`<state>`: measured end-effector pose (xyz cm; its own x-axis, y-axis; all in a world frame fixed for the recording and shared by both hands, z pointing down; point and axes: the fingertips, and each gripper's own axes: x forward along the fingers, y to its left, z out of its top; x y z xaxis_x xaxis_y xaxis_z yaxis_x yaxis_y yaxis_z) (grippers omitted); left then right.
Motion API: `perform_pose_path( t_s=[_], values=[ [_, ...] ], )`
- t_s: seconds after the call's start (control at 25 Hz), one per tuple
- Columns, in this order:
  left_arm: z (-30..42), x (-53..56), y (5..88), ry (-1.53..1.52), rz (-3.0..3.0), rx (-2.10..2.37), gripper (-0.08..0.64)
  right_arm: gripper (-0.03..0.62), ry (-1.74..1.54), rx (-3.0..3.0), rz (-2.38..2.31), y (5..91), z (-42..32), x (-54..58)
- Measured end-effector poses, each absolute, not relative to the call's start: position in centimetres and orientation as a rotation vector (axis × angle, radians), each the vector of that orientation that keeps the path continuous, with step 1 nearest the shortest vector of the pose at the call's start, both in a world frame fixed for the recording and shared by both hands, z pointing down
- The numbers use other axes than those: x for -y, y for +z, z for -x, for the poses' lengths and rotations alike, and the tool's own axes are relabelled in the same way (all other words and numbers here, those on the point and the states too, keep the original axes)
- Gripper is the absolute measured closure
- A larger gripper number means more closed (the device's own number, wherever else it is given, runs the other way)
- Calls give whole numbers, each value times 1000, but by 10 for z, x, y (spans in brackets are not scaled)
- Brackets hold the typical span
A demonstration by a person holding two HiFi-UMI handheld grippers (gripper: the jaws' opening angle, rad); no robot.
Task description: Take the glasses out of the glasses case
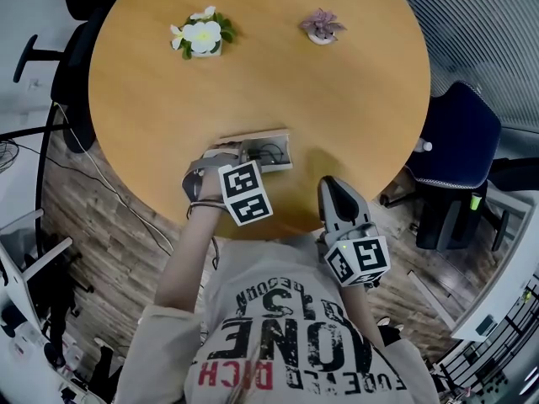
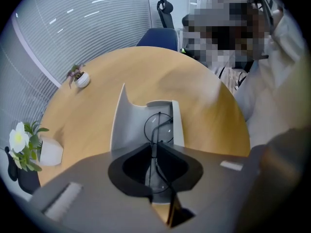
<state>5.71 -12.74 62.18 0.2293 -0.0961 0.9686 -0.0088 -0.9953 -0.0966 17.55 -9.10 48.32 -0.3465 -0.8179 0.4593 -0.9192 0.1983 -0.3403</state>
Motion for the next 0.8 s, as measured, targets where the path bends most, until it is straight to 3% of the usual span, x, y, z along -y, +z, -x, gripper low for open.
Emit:
perform_pose_path(
  t_s=[0.2,0.8],
  values=[
    [-58,130,617,-1909,2405,-139,538,563,847,2280,-1689,482,-177,90],
    [-57,126,564,-1757,2450,-302,541,563,790,2297,-1709,469,-170,82]
  ],
)
